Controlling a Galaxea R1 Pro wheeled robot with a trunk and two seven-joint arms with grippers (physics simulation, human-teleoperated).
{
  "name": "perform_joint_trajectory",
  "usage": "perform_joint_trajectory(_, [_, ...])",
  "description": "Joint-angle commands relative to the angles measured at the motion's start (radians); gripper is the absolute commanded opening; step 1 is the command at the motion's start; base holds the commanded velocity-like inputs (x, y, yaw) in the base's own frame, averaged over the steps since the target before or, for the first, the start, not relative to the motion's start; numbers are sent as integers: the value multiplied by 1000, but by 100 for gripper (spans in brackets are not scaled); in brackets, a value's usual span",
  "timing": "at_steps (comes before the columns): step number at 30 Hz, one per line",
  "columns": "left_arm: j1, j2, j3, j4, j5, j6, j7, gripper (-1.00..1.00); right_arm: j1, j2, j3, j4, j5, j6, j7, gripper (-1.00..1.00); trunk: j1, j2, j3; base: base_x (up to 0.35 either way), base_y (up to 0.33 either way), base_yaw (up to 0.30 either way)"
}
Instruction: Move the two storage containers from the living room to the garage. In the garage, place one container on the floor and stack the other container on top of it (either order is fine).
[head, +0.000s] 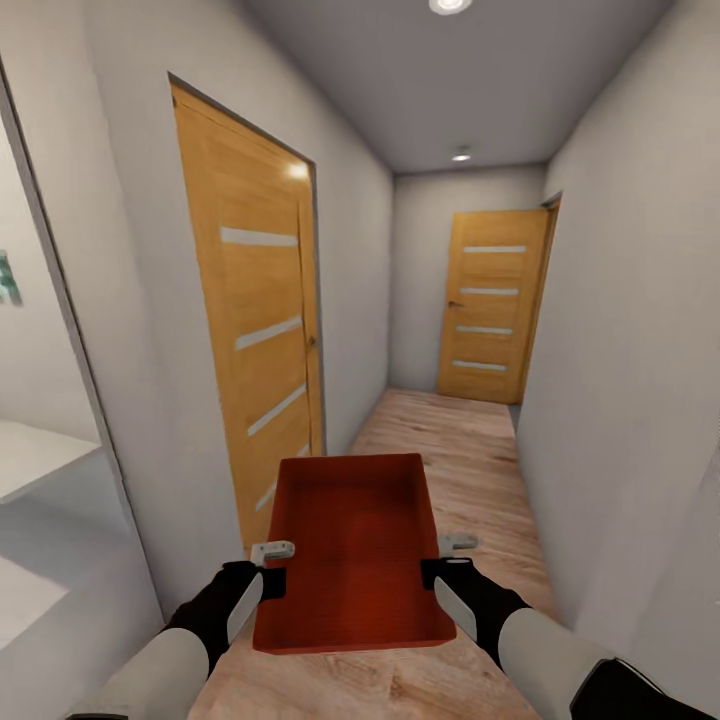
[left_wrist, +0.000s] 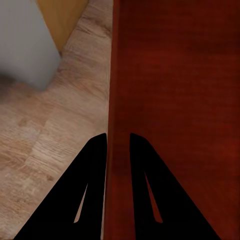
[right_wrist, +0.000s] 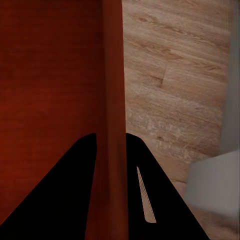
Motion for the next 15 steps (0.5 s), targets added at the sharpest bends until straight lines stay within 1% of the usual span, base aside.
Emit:
perform_joint_trajectory(1, [2, 31, -6, 0, -21, 9, 20, -100, -2, -1, -24, -4, 9, 5, -7, -100, 1, -1, 0, 323, 0, -243])
perform_joint_trajectory(12, [2, 31, -6, 0, -21, 9, 20, -100, -2, 0, -24, -4, 9, 5, -7, -100, 1, -1, 0, 323, 0, -243])
perform_joint_trajectory(15, [2, 31, -6, -1, -21, 9, 20, -100, -2, 1, -24, -4, 9, 5, -7, -100, 1, -1, 0, 323, 0, -175])
